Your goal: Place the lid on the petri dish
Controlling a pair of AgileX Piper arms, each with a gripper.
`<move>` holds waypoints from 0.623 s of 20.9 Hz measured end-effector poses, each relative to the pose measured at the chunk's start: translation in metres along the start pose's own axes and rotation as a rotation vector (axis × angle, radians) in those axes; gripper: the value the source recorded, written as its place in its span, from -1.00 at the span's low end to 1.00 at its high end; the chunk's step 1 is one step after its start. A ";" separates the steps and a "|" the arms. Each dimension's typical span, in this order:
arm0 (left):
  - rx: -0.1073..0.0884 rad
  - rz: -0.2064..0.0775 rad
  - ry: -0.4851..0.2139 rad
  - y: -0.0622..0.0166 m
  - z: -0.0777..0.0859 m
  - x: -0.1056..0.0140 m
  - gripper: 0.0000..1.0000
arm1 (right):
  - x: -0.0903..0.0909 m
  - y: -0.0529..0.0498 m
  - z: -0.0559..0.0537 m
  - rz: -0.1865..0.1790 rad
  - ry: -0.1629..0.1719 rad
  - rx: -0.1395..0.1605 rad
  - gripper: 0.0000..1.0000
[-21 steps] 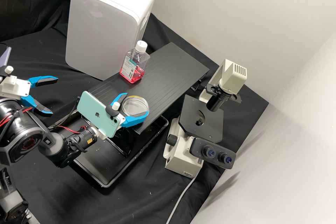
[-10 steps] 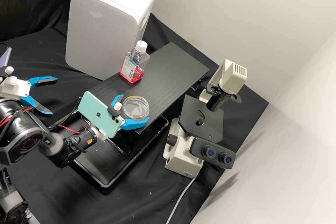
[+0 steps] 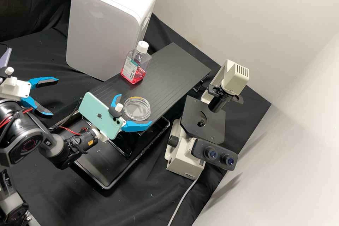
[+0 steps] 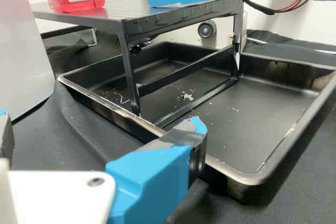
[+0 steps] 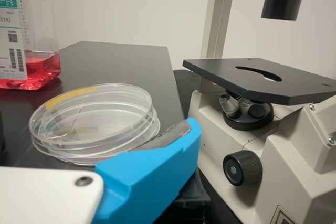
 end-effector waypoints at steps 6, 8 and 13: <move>0.000 0.000 0.000 0.0000 0.000 0.000 1.00 | 0.004 -0.004 0.002 -0.028 0.000 0.023 -1.00; 0.000 0.000 0.000 0.0000 0.000 0.000 1.00 | 0.007 -0.008 0.004 -0.045 -0.002 0.025 -1.00; 0.000 0.000 0.000 0.0000 0.000 0.000 1.00 | 0.011 -0.010 0.006 -0.039 0.004 0.026 -1.00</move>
